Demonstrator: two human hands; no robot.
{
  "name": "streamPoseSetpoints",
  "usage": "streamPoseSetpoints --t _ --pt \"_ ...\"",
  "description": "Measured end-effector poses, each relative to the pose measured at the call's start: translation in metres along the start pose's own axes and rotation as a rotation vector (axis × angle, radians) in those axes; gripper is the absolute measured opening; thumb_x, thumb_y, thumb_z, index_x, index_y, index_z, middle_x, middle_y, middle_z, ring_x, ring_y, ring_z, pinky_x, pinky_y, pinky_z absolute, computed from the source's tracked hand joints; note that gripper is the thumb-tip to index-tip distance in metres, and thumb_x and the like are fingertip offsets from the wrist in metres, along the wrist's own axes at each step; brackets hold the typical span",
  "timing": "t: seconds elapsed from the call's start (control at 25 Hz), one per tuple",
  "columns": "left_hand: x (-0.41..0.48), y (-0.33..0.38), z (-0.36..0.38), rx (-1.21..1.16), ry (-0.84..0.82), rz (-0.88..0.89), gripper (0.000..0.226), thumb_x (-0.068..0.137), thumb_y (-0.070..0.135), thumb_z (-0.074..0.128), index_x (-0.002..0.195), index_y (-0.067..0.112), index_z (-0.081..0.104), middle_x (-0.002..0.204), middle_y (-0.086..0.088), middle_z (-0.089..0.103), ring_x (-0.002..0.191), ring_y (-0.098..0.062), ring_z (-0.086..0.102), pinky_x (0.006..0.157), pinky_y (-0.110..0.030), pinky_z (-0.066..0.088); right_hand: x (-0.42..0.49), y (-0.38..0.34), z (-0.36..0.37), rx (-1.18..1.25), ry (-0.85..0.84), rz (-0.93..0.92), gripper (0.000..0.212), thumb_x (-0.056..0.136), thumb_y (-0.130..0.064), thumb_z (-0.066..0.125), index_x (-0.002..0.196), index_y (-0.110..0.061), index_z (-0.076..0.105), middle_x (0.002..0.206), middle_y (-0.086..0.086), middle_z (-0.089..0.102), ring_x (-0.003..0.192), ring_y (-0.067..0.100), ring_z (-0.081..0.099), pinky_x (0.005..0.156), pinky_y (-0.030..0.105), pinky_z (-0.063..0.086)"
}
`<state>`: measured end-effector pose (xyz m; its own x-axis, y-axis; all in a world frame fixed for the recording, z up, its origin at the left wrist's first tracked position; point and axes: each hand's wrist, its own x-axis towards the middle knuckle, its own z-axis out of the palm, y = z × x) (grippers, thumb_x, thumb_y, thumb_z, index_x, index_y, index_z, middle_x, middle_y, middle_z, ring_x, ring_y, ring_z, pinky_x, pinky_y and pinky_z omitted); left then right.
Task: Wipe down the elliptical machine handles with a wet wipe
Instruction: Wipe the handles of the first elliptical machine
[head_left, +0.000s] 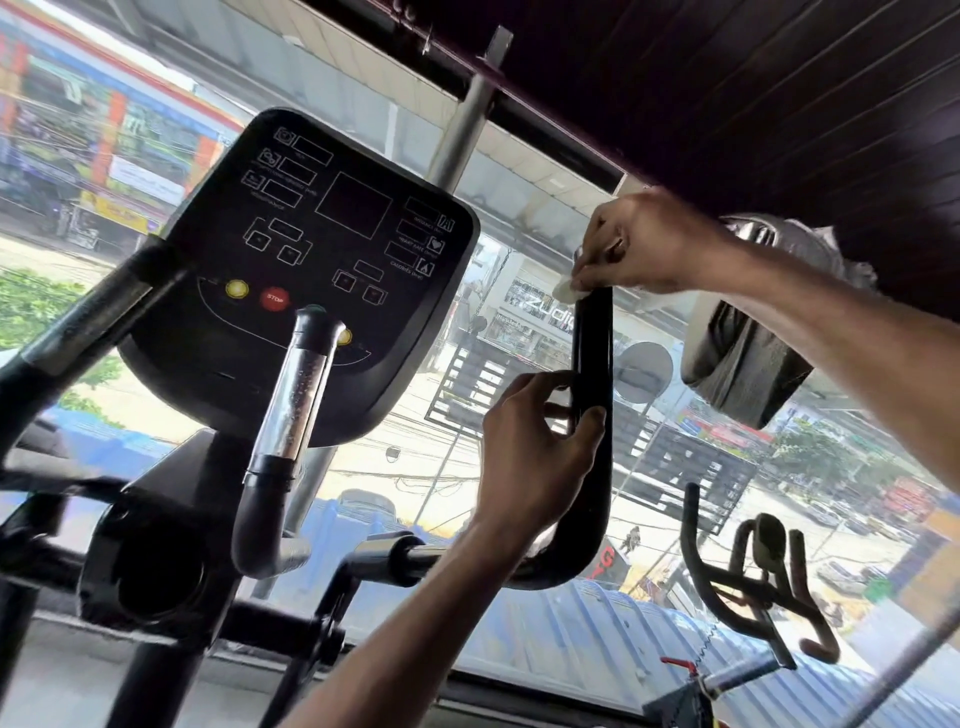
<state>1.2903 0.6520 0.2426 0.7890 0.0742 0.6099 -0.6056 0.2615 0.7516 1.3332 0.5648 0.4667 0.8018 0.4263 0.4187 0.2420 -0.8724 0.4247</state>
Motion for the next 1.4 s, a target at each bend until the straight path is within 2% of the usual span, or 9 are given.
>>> streamPoseSetpoints --t 0.12,0.24,0.36,0.6,0.84,1.0,1.08,1.16,1.4 --pt "-0.001 0.0 0.0 0.006 -0.004 0.006 0.032 0.084 0.027 0.074 0.115 0.025 0.07 0.111 0.014 0.067 0.087 0.002 0.069 0.076 -0.03 0.06 0.003 0.002 0.001 0.022 0.109 -0.001 0.024 0.076 -0.029 0.085 0.089 -0.01 0.078 0.088 -0.002 0.067 0.077 0.011 0.059 0.068 0.027 0.045" --pt "-0.002 -0.001 0.0 0.004 -0.004 0.02 0.033 0.084 0.026 0.074 0.117 0.025 0.069 0.113 0.014 0.067 0.089 0.002 0.069 0.075 -0.03 0.061 0.003 0.002 0.005 0.027 0.082 -0.012 0.024 0.076 -0.032 0.084 0.088 -0.011 0.079 0.088 -0.006 0.065 0.074 0.006 0.057 0.068 0.029 0.046" --pt "-0.003 -0.001 0.001 -0.012 -0.004 0.022 0.032 0.084 0.024 0.074 0.116 0.025 0.069 0.113 0.016 0.066 0.088 0.002 0.069 0.075 -0.029 0.061 0.005 0.006 0.003 -0.006 0.18 -0.062 0.024 0.08 -0.028 0.082 0.091 -0.006 0.079 0.089 0.001 0.066 0.079 0.018 0.061 0.07 0.035 0.05" --pt "-0.012 -0.003 0.001 0.036 0.041 0.082 0.032 0.085 0.027 0.073 0.116 0.022 0.07 0.115 0.014 0.067 0.086 0.0 0.069 0.072 -0.02 0.059 0.012 0.015 0.003 -0.055 0.259 -0.016 0.02 0.083 -0.022 0.079 0.095 -0.006 0.079 0.093 0.007 0.068 0.081 0.022 0.062 0.075 0.038 0.054" --pt "-0.032 -0.008 0.003 0.094 0.053 0.101 0.032 0.084 0.031 0.072 0.116 0.027 0.068 0.109 0.017 0.065 0.089 0.003 0.066 0.074 -0.027 0.06 -0.008 -0.005 0.005 -0.014 0.035 -0.08 0.016 0.081 -0.029 0.081 0.092 -0.017 0.08 0.087 -0.007 0.065 0.082 0.014 0.062 0.071 0.024 0.04" --pt "-0.033 -0.007 0.001 0.111 0.058 0.109 0.034 0.082 0.033 0.072 0.115 0.024 0.069 0.11 0.015 0.066 0.083 0.001 0.069 0.073 -0.028 0.06 -0.03 -0.03 0.008 0.009 -0.373 -0.194 0.01 0.077 -0.032 0.083 0.083 -0.025 0.08 0.082 -0.014 0.071 0.082 0.004 0.065 0.072 0.024 0.049" --pt "-0.033 -0.006 0.002 0.121 0.058 0.107 0.035 0.082 0.033 0.072 0.115 0.024 0.069 0.111 0.016 0.066 0.082 0.0 0.07 0.073 -0.029 0.06 -0.031 -0.034 0.008 0.012 -0.429 -0.181 0.008 0.077 -0.032 0.084 0.082 -0.027 0.079 0.082 -0.014 0.071 0.078 0.0 0.064 0.07 0.021 0.049" --pt "-0.035 -0.005 0.002 0.117 0.057 0.105 0.033 0.082 0.032 0.072 0.115 0.024 0.069 0.111 0.016 0.066 0.081 0.0 0.07 0.074 -0.029 0.061 -0.019 -0.028 0.008 -0.039 -0.29 -0.171 0.009 0.078 -0.031 0.084 0.082 -0.026 0.079 0.081 -0.014 0.068 0.078 -0.001 0.059 0.071 0.023 0.046" --pt "-0.034 -0.004 0.001 0.119 0.039 0.102 0.032 0.083 0.033 0.072 0.115 0.026 0.07 0.111 0.017 0.065 0.081 0.0 0.07 0.074 -0.03 0.061 0.005 -0.008 0.008 -0.093 0.073 -0.04 0.019 0.081 -0.025 0.082 0.089 -0.008 0.077 0.092 0.003 0.069 0.079 0.02 0.065 0.066 0.025 0.042"
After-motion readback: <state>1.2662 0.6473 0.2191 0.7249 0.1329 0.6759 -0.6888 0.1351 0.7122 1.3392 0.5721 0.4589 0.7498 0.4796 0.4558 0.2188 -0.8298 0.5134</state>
